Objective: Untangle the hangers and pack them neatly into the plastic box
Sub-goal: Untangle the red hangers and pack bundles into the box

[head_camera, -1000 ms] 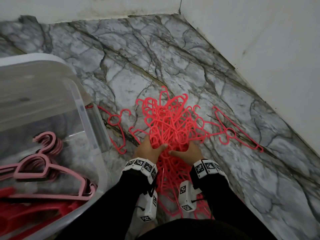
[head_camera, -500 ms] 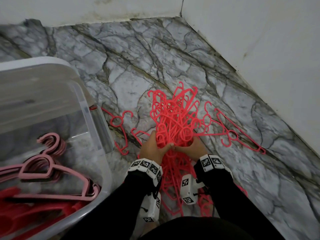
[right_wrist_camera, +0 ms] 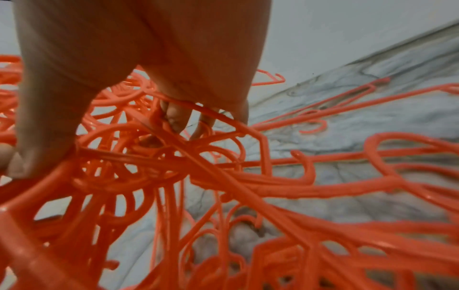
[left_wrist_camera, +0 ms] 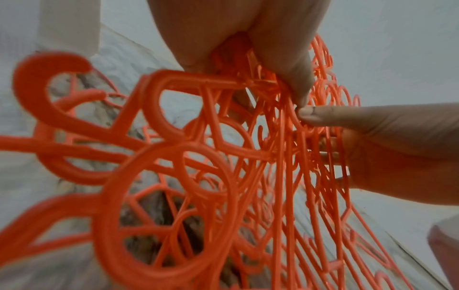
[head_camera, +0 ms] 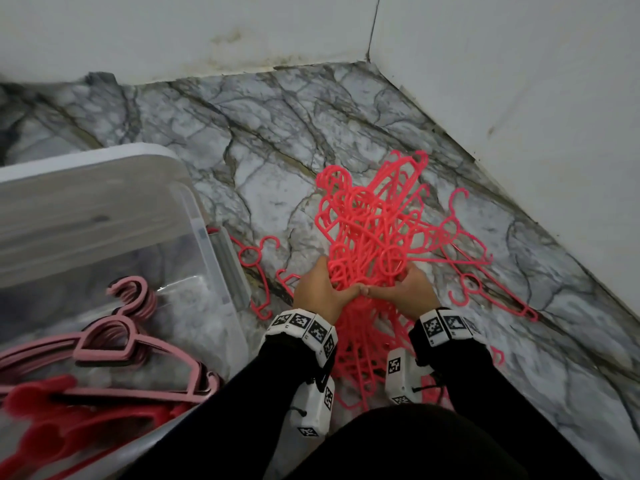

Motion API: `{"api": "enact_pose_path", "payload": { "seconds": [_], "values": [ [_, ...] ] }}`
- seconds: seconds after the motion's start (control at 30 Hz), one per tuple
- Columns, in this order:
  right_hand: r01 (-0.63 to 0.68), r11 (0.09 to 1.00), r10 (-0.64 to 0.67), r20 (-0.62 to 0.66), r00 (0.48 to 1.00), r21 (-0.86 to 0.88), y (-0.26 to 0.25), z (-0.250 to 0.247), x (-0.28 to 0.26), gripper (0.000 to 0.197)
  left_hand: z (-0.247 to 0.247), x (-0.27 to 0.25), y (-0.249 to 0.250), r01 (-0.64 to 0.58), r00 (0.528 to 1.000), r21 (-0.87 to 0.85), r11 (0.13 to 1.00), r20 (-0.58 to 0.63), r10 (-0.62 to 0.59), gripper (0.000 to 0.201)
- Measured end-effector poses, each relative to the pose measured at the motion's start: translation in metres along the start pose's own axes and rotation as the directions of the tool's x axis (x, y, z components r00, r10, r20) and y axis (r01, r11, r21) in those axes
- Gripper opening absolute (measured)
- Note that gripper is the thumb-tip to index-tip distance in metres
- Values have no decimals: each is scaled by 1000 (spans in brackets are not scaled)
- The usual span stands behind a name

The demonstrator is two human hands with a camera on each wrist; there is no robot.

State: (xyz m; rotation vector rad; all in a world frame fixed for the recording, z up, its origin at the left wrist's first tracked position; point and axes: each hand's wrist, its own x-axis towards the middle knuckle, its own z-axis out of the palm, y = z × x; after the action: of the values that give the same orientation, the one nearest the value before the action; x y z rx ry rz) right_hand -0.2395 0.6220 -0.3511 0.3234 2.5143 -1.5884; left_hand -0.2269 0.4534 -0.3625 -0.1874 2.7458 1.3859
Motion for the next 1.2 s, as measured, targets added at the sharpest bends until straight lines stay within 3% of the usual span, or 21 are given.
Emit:
{"api": "enact_pose_path", "payload": {
  "seconds": [0.23,0.4,0.5,0.53,0.63,0.7,0.87,1.03,1.2],
  "values": [
    [114,993,-112,-44,993,33,-58,-23,-9,68,-45,4,50,-127,992,-75,989,-39,124,60],
    [281,953,-294,-121,948,-117,-126,-40,-28,52,-92,2,85,-258,961,-130,957,-138,241,52],
    [319,926,-347,-123,930,-203,-171,-45,-37,89,-125,1,105,-314,941,-149,938,-179,286,54],
    [339,912,-373,-121,920,-231,-185,-46,-40,92,-136,1,112,-332,935,-167,928,-190,300,56],
    [403,860,-468,-168,868,-313,-228,-50,-55,73,-175,1,132,-393,909,-174,903,-221,353,59],
    [435,828,-514,-169,841,-354,-257,-48,-67,74,-203,-3,143,-422,894,-165,891,-237,379,59],
    [510,774,-589,-129,798,-375,-315,-26,-95,85,-274,-27,154,-476,845,-100,874,-327,423,63],
    [523,752,-603,-99,792,-400,-353,13,-121,90,-332,-63,143,-481,819,-69,874,-393,419,42],
    [552,745,-606,-34,795,-375,-369,71,-141,97,-380,-98,108,-452,833,-77,889,-392,390,28]
  ]
}}
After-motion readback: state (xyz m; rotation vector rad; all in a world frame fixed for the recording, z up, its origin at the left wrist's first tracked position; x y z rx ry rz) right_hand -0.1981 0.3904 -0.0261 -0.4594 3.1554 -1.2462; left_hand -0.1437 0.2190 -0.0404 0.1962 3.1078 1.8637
